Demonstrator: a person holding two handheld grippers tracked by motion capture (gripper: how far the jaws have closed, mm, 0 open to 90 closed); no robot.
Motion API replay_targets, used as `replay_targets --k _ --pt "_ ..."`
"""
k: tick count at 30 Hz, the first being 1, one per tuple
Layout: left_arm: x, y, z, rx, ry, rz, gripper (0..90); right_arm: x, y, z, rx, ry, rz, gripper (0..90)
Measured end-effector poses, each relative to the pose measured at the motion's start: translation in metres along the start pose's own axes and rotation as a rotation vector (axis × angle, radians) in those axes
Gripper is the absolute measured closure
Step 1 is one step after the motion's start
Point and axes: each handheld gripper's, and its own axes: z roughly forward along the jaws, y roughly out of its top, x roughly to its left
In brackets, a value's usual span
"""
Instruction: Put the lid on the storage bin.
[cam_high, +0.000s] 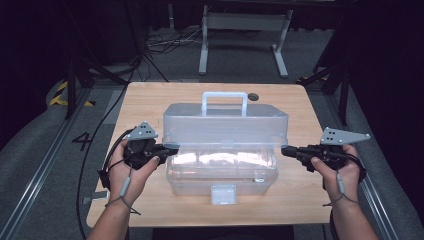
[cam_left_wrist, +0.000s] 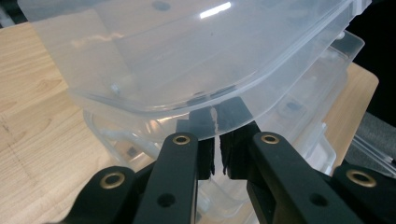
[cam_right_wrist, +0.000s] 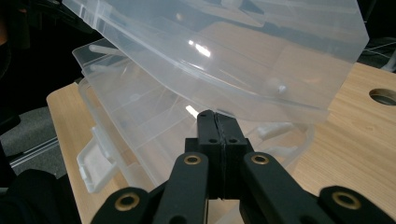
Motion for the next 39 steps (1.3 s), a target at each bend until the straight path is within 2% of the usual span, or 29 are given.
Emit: replay_targets --k 11,18,25,32,39 --pt "-0.007 -0.006 -0.001 0.050 -0.010 0.010 79.6 0.001 -0.007 -0.003 0.020 0.001 0.010 90.0" --pt "-0.005 -0.010 -0.015 0.050 0.015 -0.009 80.0 0.001 -0.008 -0.005 0.016 0.002 0.011 90.0" --pt "-0.001 -0.016 -0.018 0.077 0.028 -0.037 79.0 0.003 -0.010 -0.002 0.053 0.010 0.020 90.0" --pt "0.001 -0.017 -0.014 0.121 0.044 -0.030 79.3 0.003 -0.012 -0.001 0.094 0.019 0.024 90.0" --pt "0.001 -0.018 -0.012 0.162 0.041 -0.021 79.2 0.003 -0.013 -0.002 0.129 0.025 0.024 90.0"
